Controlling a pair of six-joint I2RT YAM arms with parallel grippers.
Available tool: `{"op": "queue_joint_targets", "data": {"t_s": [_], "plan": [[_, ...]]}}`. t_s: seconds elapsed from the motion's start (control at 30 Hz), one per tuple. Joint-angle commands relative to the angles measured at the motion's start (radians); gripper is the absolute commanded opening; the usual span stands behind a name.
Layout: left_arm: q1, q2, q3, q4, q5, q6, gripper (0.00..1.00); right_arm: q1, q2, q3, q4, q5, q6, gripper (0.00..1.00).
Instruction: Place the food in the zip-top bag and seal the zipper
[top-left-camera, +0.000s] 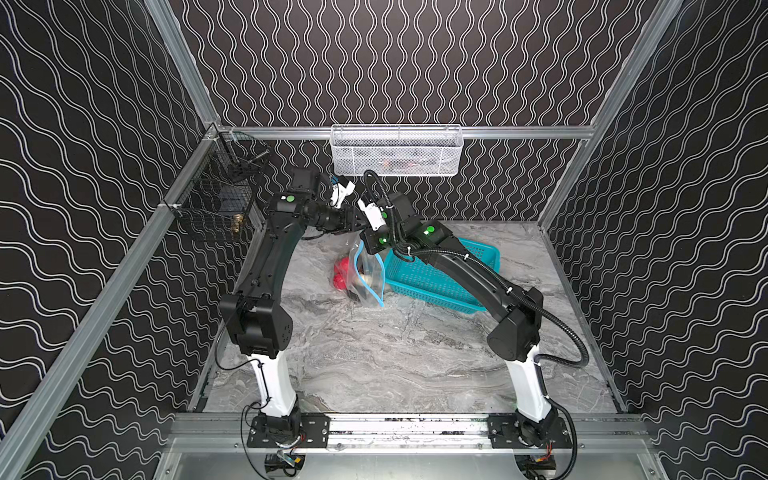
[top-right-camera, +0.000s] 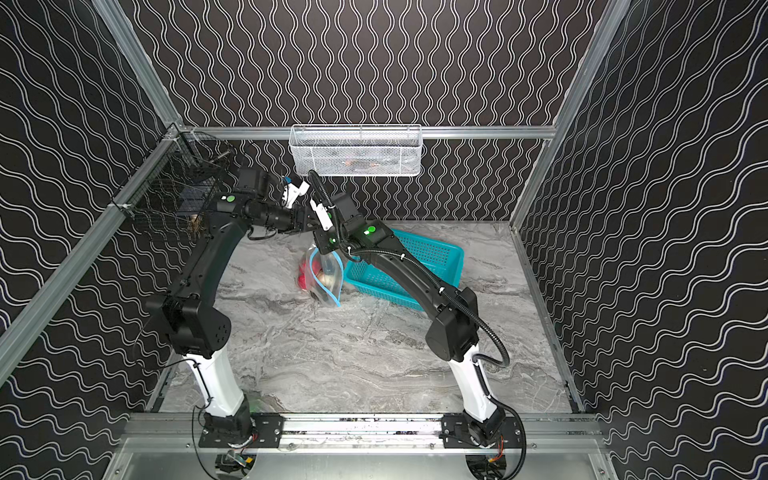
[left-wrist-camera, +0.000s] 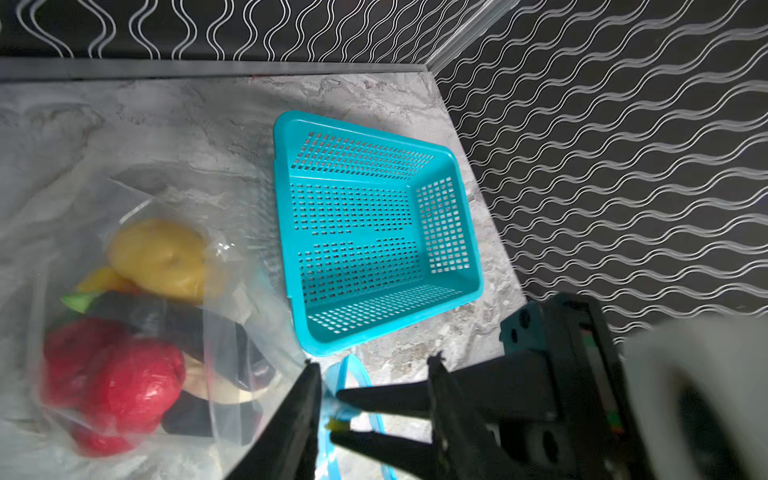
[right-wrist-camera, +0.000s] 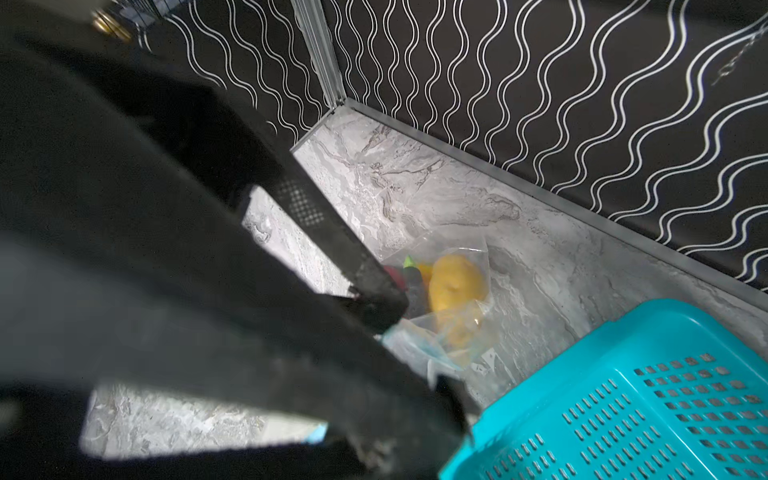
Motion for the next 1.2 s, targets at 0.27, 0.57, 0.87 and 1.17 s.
{"op": "queue_joint_targets", "data": {"t_s": [0.27, 0.57, 0.87, 1.17], "plan": [[-0.011, 0.020, 0.025, -0.072, -0.125, 0.095, 0.44, 0.001, -0.021, -0.013, 0.072, -0.023, -0.013, 0.12], [0.009, -0.042, -0.045, 0.064, -0.127, 0.336, 0.78, 0.000, -0.064, -0.097, 0.110, -0.148, -0.067, 0.09], [0.121, 0.010, 0.017, 0.128, 0.133, 0.614, 0.99, -0.053, -0.090, -0.148, 0.068, -0.243, -0.159, 0.05], [0.147, 0.002, -0.053, 0.125, 0.287, 1.015, 0.98, -0.115, -0.063, -0.089, 0.056, -0.390, -0.194, 0.05]]}}
